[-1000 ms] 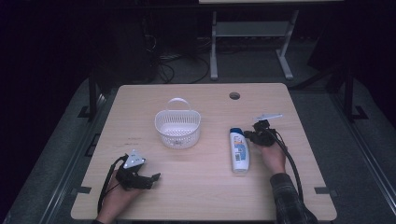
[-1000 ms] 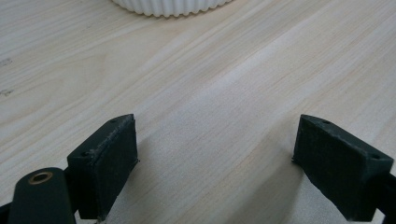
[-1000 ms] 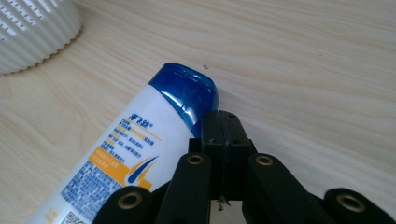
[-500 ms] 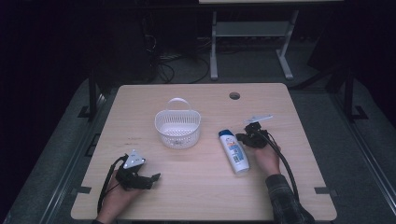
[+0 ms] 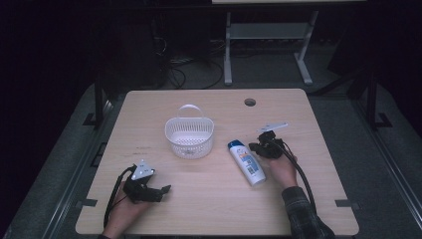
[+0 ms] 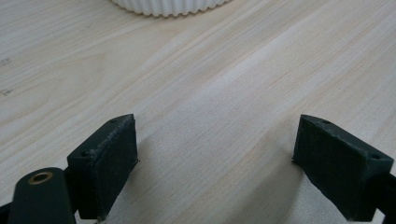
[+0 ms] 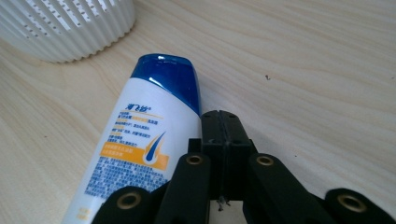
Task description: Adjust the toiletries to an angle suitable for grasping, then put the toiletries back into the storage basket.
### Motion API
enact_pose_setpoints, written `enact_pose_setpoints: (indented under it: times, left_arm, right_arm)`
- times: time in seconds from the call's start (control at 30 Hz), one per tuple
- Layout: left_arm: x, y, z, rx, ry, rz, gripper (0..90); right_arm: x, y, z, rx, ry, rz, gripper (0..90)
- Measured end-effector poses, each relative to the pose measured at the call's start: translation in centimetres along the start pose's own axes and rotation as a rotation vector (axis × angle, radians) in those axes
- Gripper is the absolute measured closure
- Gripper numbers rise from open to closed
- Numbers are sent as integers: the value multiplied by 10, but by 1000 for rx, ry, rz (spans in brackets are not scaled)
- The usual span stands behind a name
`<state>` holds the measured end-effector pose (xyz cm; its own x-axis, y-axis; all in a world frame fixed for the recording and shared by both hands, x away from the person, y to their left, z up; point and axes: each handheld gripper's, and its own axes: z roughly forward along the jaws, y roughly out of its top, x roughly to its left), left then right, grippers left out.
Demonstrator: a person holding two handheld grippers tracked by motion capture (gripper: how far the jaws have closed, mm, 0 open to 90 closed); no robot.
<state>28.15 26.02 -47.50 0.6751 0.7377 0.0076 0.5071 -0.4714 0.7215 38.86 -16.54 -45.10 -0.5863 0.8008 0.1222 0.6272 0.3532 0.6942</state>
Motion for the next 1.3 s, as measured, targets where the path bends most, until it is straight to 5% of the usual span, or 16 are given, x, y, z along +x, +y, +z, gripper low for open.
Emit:
enact_pose_setpoints:
  times: [0.3, 0.67, 1.3]
  left_arm:
    - [0, 0, 0, 0, 0, 0, 127]
    - [0, 0, 0, 0, -1, 3, 127]
    - [-1, -1, -1, -2, -4, 1, 127]
  right_arm:
    - [3, 3, -12, -13, 11, 14, 721]
    - [10, 9, -19, -7, -2, 45, 400]
    - [34, 27, -10, 65, 12, 43, 266]
